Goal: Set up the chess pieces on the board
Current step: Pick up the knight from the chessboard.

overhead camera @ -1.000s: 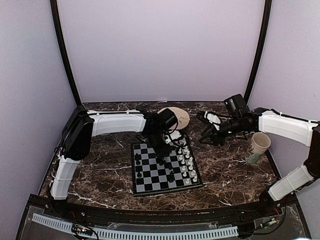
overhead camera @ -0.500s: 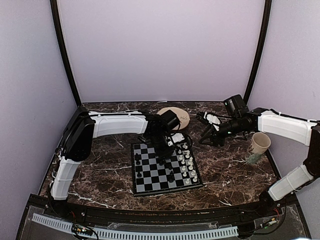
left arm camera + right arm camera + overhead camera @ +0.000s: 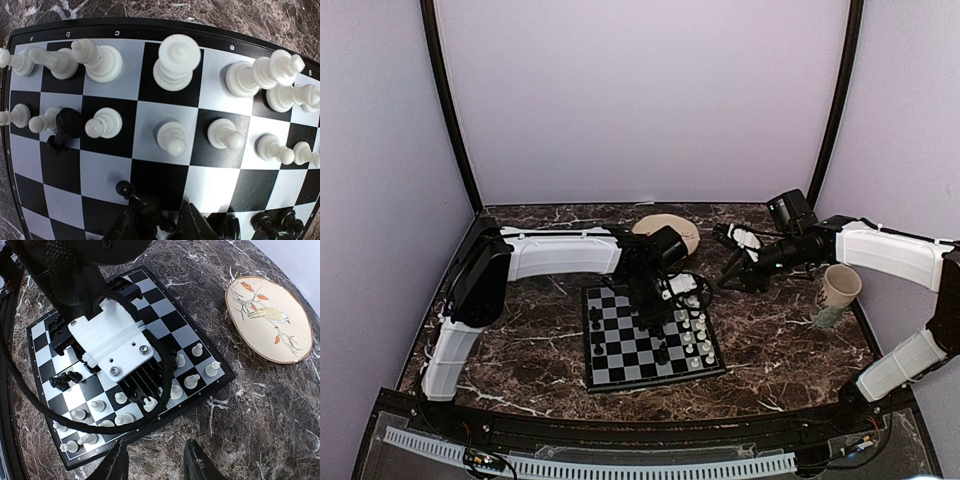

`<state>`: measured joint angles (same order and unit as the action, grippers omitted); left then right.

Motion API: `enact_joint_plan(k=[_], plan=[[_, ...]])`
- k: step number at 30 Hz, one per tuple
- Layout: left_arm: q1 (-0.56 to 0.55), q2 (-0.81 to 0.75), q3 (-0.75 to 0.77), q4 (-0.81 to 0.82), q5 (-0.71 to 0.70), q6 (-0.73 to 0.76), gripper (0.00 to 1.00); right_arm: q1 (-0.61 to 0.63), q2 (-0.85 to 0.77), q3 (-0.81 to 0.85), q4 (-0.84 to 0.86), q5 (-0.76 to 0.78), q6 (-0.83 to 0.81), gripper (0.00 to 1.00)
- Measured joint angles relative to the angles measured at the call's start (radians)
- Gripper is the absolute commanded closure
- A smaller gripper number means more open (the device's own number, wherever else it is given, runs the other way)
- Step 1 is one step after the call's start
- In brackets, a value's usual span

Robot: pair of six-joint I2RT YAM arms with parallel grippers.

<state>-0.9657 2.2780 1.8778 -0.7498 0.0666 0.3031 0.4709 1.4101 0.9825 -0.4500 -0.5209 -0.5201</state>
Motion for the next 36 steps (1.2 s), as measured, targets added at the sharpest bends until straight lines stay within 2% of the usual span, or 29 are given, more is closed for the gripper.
enact_joint_plan(k=[8, 21, 29, 36], plan=[[-0.001, 0.000, 0.001, -0.019, -0.017, -0.009, 0.62, 0.000, 0.001, 0.000, -0.001, -0.003, 0.000, 0.62], [0.008, -0.021, -0.032, -0.010, -0.027, -0.092, 0.61, 0.000, 0.004, 0.000, -0.008, -0.006, -0.003, 0.62], [0.031, -0.021, -0.029, -0.012, 0.027, -0.124, 0.60, 0.000, 0.005, 0.000, -0.015, -0.007, -0.003, 0.62], [0.034, -0.021, -0.029, -0.006, 0.080, -0.128, 0.55, 0.000, 0.006, 0.000, -0.018, -0.007, -0.003, 0.61]])
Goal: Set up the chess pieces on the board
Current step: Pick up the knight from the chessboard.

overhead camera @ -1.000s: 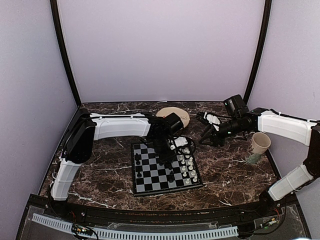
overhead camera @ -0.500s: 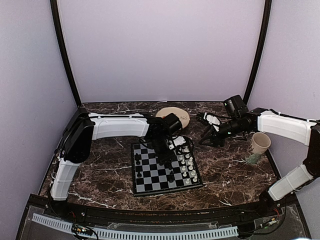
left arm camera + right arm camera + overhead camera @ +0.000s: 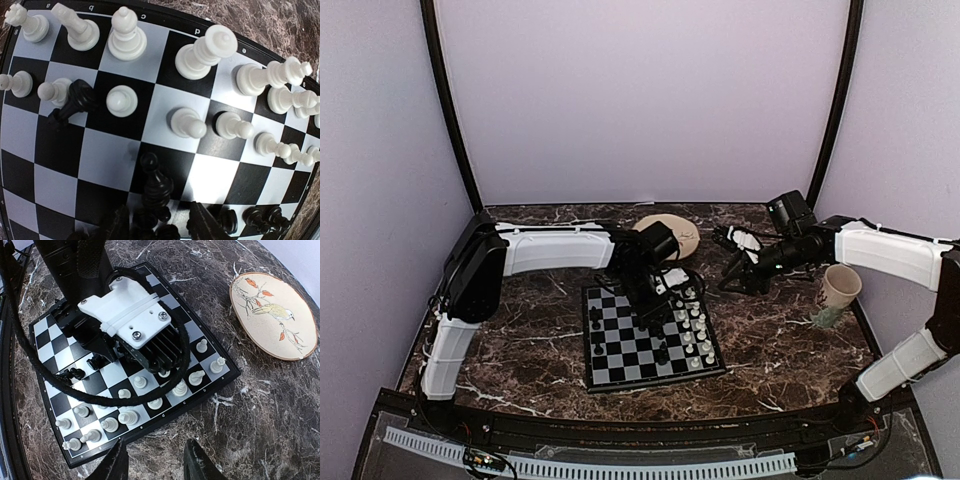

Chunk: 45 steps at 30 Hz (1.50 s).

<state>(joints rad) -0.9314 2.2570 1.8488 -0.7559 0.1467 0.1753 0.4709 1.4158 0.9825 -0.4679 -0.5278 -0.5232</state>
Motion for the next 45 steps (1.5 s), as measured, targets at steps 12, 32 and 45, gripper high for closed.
enact_joint_plan(k=[12, 32, 45], plan=[[0.000, 0.000, 0.000, 0.026, 0.039, 0.012, 0.60, 0.000, 0.001, 0.000, 0.000, 0.000, 0.000, 0.62], [-0.022, 0.000, -0.003, 0.021, 0.027, 0.055, 0.64, 0.000, 0.006, 0.000, -0.002, 0.000, -0.003, 0.61], [-0.020, -0.002, -0.003, -0.005, -0.037, 0.023, 0.63, 0.000, 0.007, 0.000, -0.003, 0.000, -0.004, 0.61]])
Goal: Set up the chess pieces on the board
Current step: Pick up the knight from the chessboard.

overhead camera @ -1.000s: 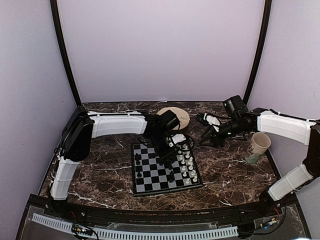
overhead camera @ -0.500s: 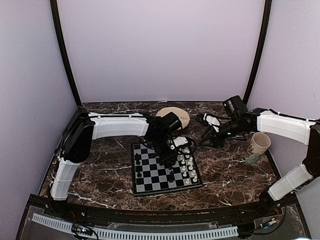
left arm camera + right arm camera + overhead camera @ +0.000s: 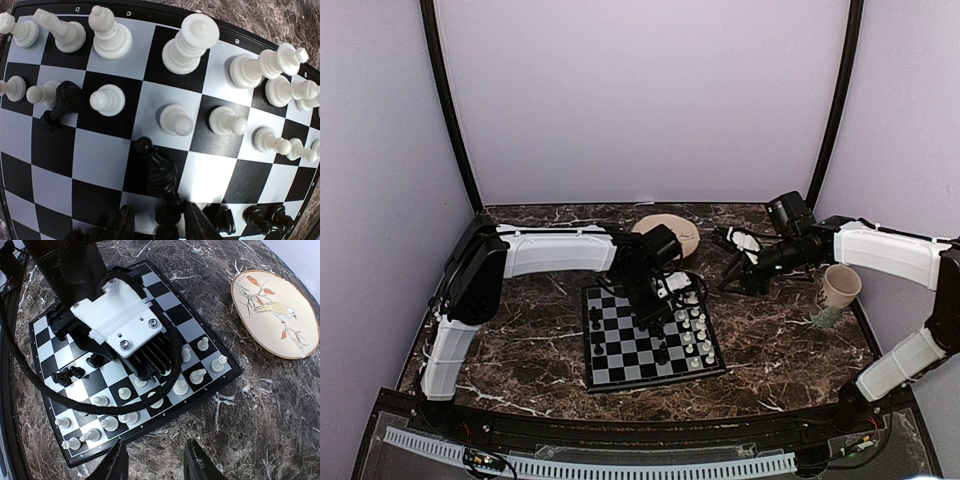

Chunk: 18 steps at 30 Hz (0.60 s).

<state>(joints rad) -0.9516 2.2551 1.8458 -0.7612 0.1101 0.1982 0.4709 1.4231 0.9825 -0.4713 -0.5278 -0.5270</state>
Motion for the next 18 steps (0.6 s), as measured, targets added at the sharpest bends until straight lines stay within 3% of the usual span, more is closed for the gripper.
enact_joint_plan(k=[8, 18], plan=[[0.001, 0.000, 0.001, 0.015, 0.047, -0.002, 0.57, 0.000, 0.000, 0.000, 0.000, 0.000, 0.000, 0.62], [0.001, 0.000, 0.004, 0.029, 0.058, -0.053, 0.65, 0.000, 0.003, 0.000, 0.000, 0.000, -0.004, 0.62]])
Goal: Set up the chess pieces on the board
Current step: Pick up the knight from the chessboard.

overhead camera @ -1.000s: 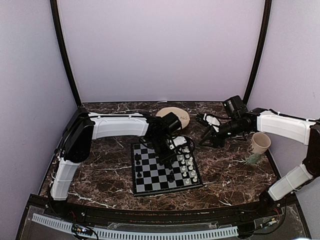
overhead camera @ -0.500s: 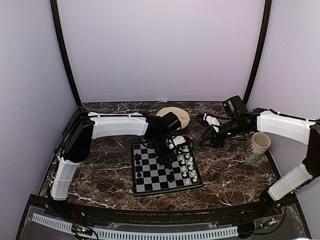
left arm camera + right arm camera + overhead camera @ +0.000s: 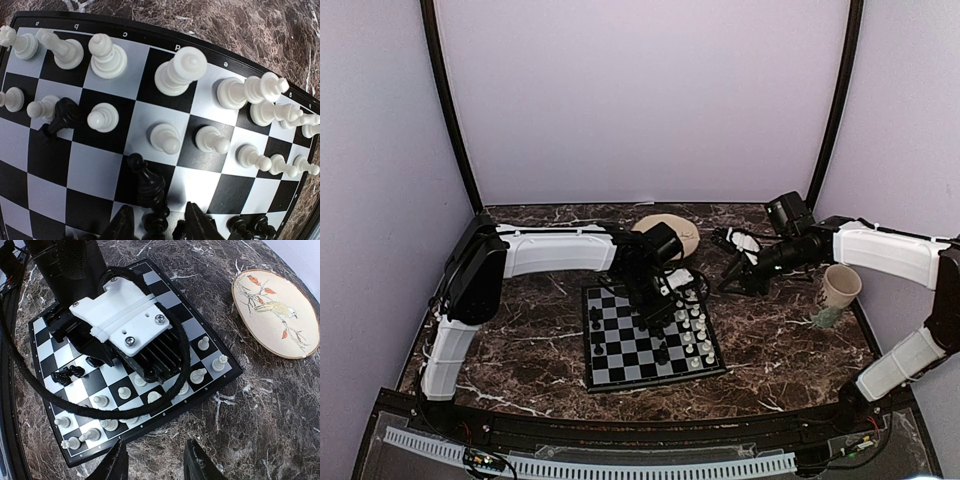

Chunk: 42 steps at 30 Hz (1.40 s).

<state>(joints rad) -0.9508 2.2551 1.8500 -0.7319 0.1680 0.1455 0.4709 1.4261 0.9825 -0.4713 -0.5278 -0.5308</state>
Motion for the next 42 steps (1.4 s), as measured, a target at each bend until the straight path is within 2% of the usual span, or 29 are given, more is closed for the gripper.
enact_joint_plan(k=[18, 30, 42], plan=[[0.000, 0.000, 0.000, 0.020, 0.006, -0.010, 0.73, 0.000, 0.005, 0.000, -0.001, 0.000, -0.008, 0.62], [0.000, 0.009, 0.020, -0.012, -0.061, -0.009, 0.72, 0.000, 0.010, 0.000, -0.001, 0.000, -0.011, 0.62], [0.000, 0.016, 0.026, -0.014, -0.018, 0.014, 0.77, 0.000, 0.013, 0.000, -0.002, 0.000, -0.011, 0.62]])
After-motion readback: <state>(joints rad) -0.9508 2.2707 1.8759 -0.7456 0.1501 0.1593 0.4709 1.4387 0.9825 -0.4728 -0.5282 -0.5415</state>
